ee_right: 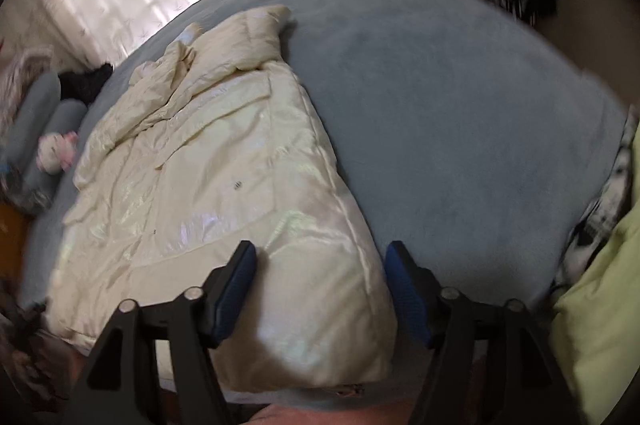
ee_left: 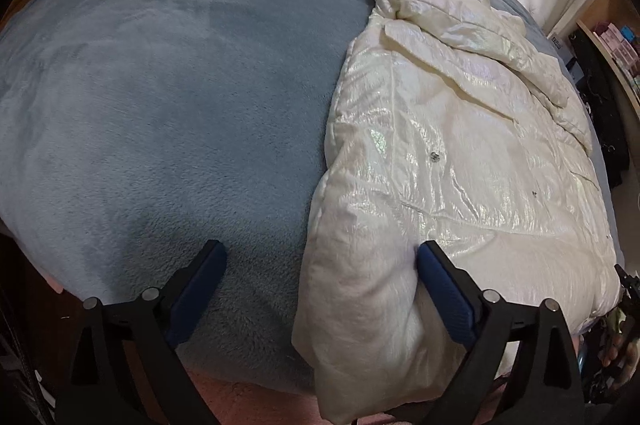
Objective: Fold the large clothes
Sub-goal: 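Grasp the jacket hem with both grippers, then lift the hem and fold it toward the collar with both grippers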
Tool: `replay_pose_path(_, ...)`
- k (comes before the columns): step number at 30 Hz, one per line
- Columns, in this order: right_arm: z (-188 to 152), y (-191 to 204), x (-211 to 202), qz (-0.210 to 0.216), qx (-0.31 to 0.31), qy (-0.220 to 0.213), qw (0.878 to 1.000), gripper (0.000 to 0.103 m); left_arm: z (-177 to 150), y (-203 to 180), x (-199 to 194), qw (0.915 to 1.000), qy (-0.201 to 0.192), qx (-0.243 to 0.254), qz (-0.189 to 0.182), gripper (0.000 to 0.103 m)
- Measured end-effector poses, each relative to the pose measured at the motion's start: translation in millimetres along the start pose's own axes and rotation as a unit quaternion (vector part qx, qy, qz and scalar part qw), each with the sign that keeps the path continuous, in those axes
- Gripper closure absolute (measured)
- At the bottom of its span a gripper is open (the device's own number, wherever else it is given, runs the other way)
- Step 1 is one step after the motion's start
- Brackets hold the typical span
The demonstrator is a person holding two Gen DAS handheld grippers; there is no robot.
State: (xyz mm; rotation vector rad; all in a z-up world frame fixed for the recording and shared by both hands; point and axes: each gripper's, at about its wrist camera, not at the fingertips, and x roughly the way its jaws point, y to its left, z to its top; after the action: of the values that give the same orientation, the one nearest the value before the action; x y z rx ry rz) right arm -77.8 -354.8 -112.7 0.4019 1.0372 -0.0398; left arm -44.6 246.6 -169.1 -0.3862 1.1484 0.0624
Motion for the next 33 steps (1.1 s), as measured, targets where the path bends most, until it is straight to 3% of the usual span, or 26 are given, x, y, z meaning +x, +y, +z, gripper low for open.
replay_pose_path(4, -1.4, -7.3, 7.4, 0.035, 0.019, 0.012, 0.999, 0.03, -1.0, 2.2, 7.1, 0.9999, 0.002, 0.004, -0.011, 0.001)
replay_pose_path(13, -16.8, 11.9, 22.6, 0.116, -0.005, 0.032, 0.993, 0.028, -7.5, 6.3, 11.2, 0.9998, -0.004, -0.003, -0.017, 0.001)
replay_pose_path(15, -19.5, 14.0, 22.8, 0.123, -0.003, 0.029, 0.992, 0.031, -8.2, 4.4, 11.1, 0.9999, -0.002, -0.004, -0.016, 0.001)
replay_pose_path(18, -21.9, 11.9, 24.6, 0.14, 0.008, 0.03, 0.99, 0.049, -9.7, 2.4, 10.1, 0.9997, 0.003, -0.005, -0.024, 0.001)
replay_pose_path(20, -22.9, 10.5, 26.2, 0.152, 0.021, 0.031, 0.988, 0.065, -10.5, 1.3, 9.8, 0.9996, 0.003, -0.008, -0.027, 0.007)
replay_pose_path(21, -22.1, 10.6, 27.7, 0.154, 0.025, 0.031, 0.987, 0.067, -11.7, -0.5, 9.2, 0.9995, 0.002, -0.008, -0.029, 0.018)
replay_pose_path(22, -22.7, 11.9, 28.3, 0.155, 0.031, 0.031, 0.987, 0.071, -13.1, -3.7, 7.5, 0.9994, -0.002, -0.007, -0.034, 0.039)
replay_pose_path(23, -22.5, 13.5, 28.8, 0.154, 0.033, 0.03, 0.987, 0.073, -14.8, -6.9, 5.8, 0.999, -0.005, -0.007, -0.044, 0.053)
replay_pose_path(24, -22.1, 15.8, 28.6, 0.152, 0.033, 0.029, 0.987, 0.075, -16.9, -11.2, 4.4, 0.9978, -0.004, -0.012, -0.065, 0.077)
replay_pose_path(25, -21.6, 18.3, 28.0, 0.149, 0.032, 0.028, 0.988, 0.077, -18.4, -14.3, 3.1, 0.9975, -0.005, -0.018, -0.069, 0.085)
replay_pose_path(29, -19.3, 24.6, 19.0, 0.141, 0.022, 0.024, 0.989, 0.082, -23.2, -31.5, -6.6, 0.999, -0.021, -0.012, -0.037, 0.093)
replay_pose_path(33, -15.9, 29.2, -0.2, 0.139, 0.003, 0.018, 0.99, 0.083, -24.9, -29.8, -22.0, 0.9987, -0.02, -0.026, -0.039, 0.094)
